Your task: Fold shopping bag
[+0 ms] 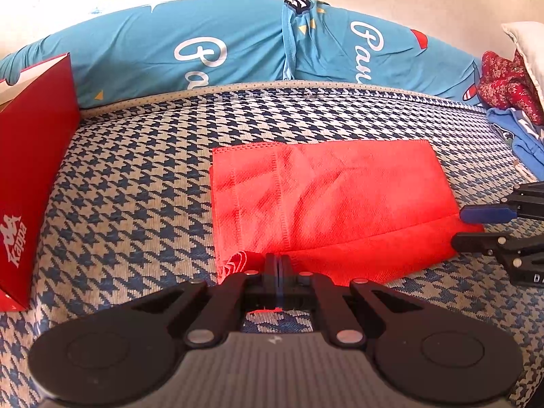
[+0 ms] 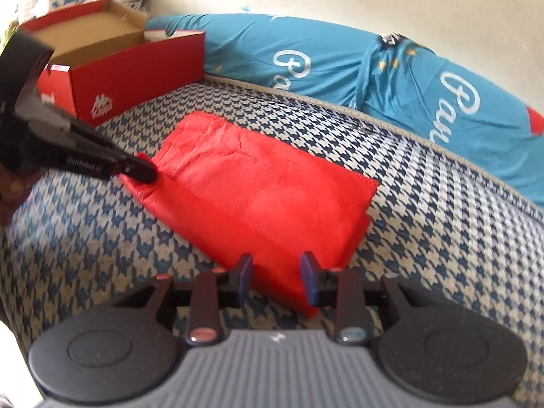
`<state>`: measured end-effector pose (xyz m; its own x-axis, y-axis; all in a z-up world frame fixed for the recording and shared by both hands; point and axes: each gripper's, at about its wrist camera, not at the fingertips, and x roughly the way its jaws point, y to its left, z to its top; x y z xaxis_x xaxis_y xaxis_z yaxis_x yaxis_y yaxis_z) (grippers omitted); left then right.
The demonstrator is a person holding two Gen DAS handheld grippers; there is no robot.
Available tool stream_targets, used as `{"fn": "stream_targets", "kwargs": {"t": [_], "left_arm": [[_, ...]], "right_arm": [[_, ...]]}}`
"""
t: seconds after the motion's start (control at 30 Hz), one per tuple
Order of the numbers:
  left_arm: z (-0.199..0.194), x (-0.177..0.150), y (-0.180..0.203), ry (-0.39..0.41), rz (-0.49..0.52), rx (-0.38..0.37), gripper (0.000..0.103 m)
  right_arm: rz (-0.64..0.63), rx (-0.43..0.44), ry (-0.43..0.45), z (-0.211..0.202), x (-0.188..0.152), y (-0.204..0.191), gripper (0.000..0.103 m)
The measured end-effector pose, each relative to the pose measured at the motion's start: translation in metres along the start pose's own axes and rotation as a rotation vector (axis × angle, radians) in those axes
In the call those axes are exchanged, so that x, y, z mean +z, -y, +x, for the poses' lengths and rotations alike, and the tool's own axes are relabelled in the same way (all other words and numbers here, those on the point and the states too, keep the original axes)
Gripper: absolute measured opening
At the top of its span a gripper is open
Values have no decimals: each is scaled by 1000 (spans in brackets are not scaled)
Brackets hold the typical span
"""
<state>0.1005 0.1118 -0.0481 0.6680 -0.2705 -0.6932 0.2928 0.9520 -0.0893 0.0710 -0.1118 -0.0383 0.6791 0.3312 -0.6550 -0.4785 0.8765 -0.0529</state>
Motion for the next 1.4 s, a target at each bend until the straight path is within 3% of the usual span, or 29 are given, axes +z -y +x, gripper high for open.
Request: {"fn": "stream_targets", "kwargs": {"t": [0.23, 0.6, 0.93, 1.4], "left_arm": [[0, 0, 2, 4, -5, 11, 2], [1, -3, 3, 22, 8, 18, 1], [2, -3, 11, 26, 29, 62, 0], [1, -5, 23, 34, 79, 119, 0]], "right_arm": [[91, -17, -13, 8, 7, 2, 31], [-137, -74, 16, 7, 4, -19, 32], [-238, -80, 37, 10, 1, -28, 29], [-183, -63, 41, 6, 7, -25, 29]]}}
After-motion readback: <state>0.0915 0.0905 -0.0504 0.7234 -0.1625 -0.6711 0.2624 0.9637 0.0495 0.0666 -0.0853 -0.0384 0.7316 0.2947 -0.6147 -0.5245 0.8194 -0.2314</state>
